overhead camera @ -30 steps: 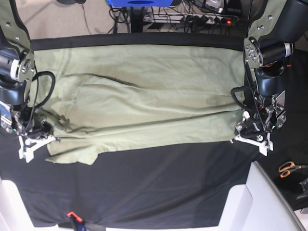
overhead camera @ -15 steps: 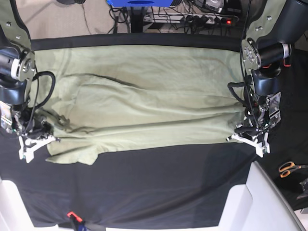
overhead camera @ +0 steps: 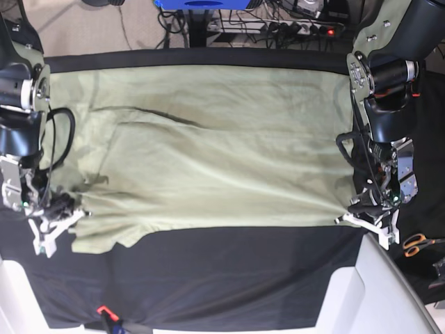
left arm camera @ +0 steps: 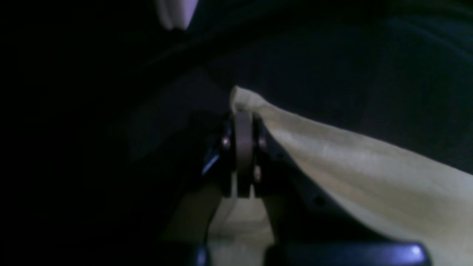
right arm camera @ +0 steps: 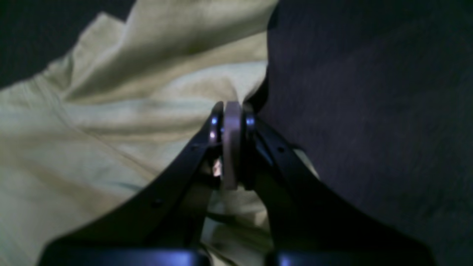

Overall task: Fold the T-shirt properly
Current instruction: 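Grasp the shirt's long edge with both grippers at its two ends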

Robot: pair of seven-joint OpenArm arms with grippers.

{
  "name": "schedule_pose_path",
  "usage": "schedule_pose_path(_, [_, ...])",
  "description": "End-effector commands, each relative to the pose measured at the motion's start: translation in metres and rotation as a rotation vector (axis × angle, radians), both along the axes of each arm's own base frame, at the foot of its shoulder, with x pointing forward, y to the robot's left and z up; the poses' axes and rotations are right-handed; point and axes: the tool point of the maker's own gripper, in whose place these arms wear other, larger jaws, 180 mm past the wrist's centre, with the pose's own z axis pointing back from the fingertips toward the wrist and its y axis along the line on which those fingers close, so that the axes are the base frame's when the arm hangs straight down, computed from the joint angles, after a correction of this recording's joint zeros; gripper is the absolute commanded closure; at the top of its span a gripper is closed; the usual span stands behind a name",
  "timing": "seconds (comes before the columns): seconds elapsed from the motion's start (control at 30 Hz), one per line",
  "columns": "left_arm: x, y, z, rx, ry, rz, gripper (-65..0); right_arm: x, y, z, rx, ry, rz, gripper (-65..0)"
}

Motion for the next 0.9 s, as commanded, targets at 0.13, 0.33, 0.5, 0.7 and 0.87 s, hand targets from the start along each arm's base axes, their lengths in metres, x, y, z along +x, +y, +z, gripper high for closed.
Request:
schedule_pose_path(0.13, [0.033,-0.008,0.035,0.062,-0.086,-0.063,0.0,0.039,-0.012,0.047,-0.018,-0.122,-0.013,0.0])
schedule_pose_path(0.33, [0.044,-0.023,0.041,0.063,-0.101,-0.099,0.0,0.049,-0.014,0.060,-0.020,-0.150,-0.011,0.0])
schedule_pose_path(0.5, [0.053,-0.025,0.053,0.061,-0.128,-0.099,0.0,0.059,-0.014,0.072,-0.022,-0.201,-0.014,0.0])
schedule_pose_path(0.7, [0.054,-0.024,0.054,0.063,-0.129,-0.096,0.0,0.060,-0.015,0.074,-0.023,-0.207,-0.016,0.0])
schedule_pose_path(0.87, [0.049,-0.024,0.048,0.062,-0.113,-0.096,0.0,0.055,-0.025,0.070,-0.037,-0.193,-0.028,0.0])
